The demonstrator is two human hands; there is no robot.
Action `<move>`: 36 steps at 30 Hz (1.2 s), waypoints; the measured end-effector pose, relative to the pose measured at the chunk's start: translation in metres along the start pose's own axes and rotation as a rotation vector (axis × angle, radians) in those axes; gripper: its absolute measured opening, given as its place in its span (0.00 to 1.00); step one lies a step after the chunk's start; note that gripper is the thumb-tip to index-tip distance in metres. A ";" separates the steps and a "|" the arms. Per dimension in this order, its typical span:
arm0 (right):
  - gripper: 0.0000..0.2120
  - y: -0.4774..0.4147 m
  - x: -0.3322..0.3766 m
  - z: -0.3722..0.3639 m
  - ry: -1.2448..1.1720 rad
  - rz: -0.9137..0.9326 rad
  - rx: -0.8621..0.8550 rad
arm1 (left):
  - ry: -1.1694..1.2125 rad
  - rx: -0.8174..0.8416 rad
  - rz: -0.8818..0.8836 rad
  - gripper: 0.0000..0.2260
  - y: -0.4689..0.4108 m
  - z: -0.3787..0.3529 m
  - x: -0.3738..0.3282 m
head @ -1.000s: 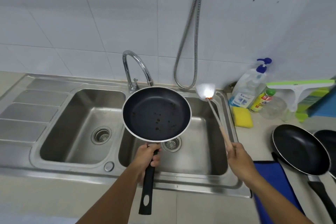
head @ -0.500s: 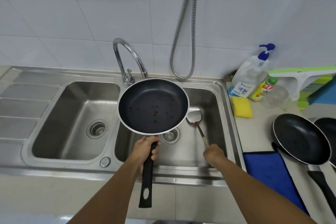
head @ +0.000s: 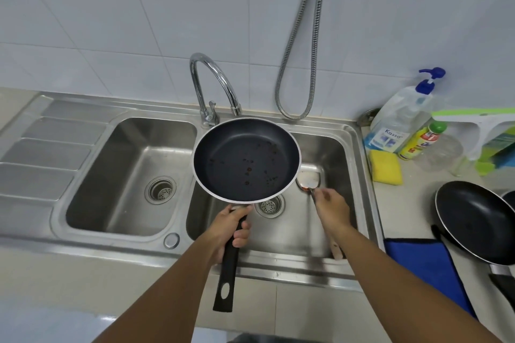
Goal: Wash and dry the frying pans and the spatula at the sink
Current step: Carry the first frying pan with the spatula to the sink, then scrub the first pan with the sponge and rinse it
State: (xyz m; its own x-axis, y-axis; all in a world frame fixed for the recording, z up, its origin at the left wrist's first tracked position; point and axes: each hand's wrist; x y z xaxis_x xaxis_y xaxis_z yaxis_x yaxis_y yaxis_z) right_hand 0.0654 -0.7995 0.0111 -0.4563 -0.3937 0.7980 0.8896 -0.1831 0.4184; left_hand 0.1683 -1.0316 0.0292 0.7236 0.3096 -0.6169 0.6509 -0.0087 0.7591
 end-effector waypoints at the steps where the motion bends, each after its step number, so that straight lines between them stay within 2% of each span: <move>1: 0.17 0.002 0.015 -0.003 -0.175 -0.040 0.065 | -0.010 -0.002 -0.003 0.07 0.000 -0.001 0.000; 3: 0.16 0.003 0.039 -0.007 -0.406 -0.110 0.231 | -0.025 -0.002 -0.003 0.07 0.001 -0.008 -0.001; 5: 0.14 0.004 0.053 -0.006 -0.444 -0.116 0.355 | -0.022 -0.008 0.004 0.09 0.004 -0.018 -0.005; 7: 0.12 0.004 0.060 -0.003 -0.418 -0.064 0.366 | -0.005 -0.017 0.002 0.10 0.008 -0.028 -0.012; 11: 0.13 0.002 0.067 0.005 -0.328 0.039 0.276 | 0.011 0.008 0.010 0.07 0.017 -0.043 -0.018; 17: 0.12 0.012 0.063 0.010 -0.287 0.038 0.237 | 0.164 0.111 0.122 0.08 0.030 -0.044 -0.013; 19: 0.12 0.010 0.059 0.004 -0.288 0.019 0.250 | 0.163 0.076 0.123 0.11 0.023 -0.037 -0.011; 21: 0.12 0.010 0.056 -0.005 -0.195 0.035 0.187 | 0.097 -0.004 0.115 0.11 0.016 -0.031 -0.009; 23: 0.19 0.016 0.059 -0.017 0.062 0.153 0.004 | 0.027 -0.042 0.091 0.07 0.015 -0.026 -0.008; 25: 0.24 0.027 0.069 -0.034 0.106 0.358 -0.094 | -0.022 -0.040 0.074 0.04 0.016 -0.020 -0.008; 27: 0.21 0.031 0.089 -0.056 -0.015 0.480 0.013 | -0.069 -0.013 0.068 0.04 0.017 -0.011 -0.014; 31: 0.21 -0.009 0.147 -0.103 -0.071 0.429 0.273 | -0.136 0.053 0.076 0.05 0.017 0.013 -0.028; 36: 0.15 -0.073 0.224 -0.155 0.176 0.428 0.490 | -0.186 0.107 0.103 0.08 0.010 0.042 -0.022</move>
State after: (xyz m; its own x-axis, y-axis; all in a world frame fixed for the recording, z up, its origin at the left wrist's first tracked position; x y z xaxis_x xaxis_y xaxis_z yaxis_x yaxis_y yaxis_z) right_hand -0.0990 -1.0143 0.0917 -0.0185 -0.4892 0.8720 0.8613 0.4351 0.2624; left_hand 0.1690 -1.0780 0.0418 0.8108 0.1216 -0.5726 0.5850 -0.1348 0.7997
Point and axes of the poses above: each hand's wrist, its own y-axis away from the middle knuckle, its own z-axis out of the back of the hand, x = y × z, and after that the axes turned 10 degrees about -y, right-handed
